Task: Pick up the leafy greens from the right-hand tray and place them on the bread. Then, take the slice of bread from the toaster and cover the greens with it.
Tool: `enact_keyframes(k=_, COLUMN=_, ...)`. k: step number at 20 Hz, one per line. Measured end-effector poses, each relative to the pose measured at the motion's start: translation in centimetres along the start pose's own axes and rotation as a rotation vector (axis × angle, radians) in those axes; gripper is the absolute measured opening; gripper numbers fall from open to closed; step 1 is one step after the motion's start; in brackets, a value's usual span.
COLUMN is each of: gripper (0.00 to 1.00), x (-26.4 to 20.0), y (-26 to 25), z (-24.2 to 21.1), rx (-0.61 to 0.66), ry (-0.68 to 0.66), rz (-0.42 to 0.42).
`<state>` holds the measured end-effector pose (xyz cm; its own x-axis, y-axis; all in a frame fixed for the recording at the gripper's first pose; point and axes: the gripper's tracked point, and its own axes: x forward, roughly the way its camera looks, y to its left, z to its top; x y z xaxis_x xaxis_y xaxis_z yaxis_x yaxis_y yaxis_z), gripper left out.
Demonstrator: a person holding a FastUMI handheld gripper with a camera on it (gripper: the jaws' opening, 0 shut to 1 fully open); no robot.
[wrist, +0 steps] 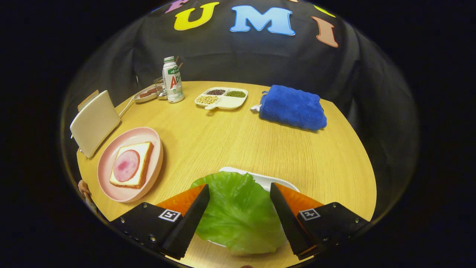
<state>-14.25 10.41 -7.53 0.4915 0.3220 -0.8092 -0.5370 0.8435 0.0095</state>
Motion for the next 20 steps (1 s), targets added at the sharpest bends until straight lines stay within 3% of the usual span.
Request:
enact_keyframes(k=4, gripper=0.97, x=0.1, y=0.7, z=-0.1, rx=0.035, ry=-0.010, rz=0.023)
enact_keyframes(k=5, gripper=0.87, x=0.5, y=0.7, z=-0.1, rx=0.019, ry=-0.016, rz=0.025)
enact_keyframes(k=6, gripper=0.87, x=0.6, y=0.7, z=0.2, rx=0.010, ry=-0.037, rz=0.045)
enact_keyframes(k=10, gripper=0.15, x=0.6, y=0.8, z=0.5, rx=-0.010, ry=-0.052, rz=0.062)
enact_keyframes(k=11, gripper=0.04, x=0.5, y=0.7, z=0.1, rx=-0.005, ry=-0.037, rz=0.052)
enact_keyframes(k=15, gripper=0.04, x=-0.1, y=1.6, z=-0.1, rx=0.034, ry=-0.021, rz=0.061)
enact_keyframes(k=20, gripper=0.03, x=-0.1, y=3.2, z=2.2, rx=0.070, ry=-0.125, rz=0.121)
